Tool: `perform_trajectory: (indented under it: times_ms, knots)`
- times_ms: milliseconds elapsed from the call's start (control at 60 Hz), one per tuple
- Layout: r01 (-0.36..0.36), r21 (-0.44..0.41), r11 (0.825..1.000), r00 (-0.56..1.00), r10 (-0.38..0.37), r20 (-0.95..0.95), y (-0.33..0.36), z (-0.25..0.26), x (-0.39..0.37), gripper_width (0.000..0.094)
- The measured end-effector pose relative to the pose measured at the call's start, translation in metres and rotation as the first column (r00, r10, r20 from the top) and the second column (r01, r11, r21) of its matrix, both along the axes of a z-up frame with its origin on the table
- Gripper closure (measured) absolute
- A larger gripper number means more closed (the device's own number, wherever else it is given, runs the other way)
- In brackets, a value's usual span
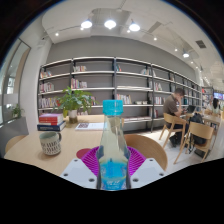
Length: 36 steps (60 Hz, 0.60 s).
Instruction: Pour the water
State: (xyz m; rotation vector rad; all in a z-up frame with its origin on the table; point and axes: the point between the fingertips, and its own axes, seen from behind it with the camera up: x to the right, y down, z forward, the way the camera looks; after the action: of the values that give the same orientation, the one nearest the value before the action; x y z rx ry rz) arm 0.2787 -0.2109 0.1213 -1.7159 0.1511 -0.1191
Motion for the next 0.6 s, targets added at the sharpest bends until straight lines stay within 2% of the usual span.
perform_trajectory:
  times_ms: [183,283,450,500,567,600]
  knots:
    - [0.038,-0.050,0.998,0.999,-0.037,0.033,0.002,0.001,0.002,0.0610]
    - [0.046,-0.104,0.994,0.988,-0.030,0.149,0.024,0.009,-0.003,0.0611]
    - [0.012,-0.211,0.977,0.876,0.092,0.474,0.074,0.038,-0.032,0.0610]
    - [0.009,-0.253,0.967,0.802,0.144,0.579,0.093,0.044,-0.045,0.0611]
    - [-0.004,-0.256,0.967,0.688,0.188,0.701,0.113,0.054,-0.067,0.0611]
    - [0.007,-0.287,0.958,0.602,0.225,0.767,0.122,0.057,-0.074,0.0611]
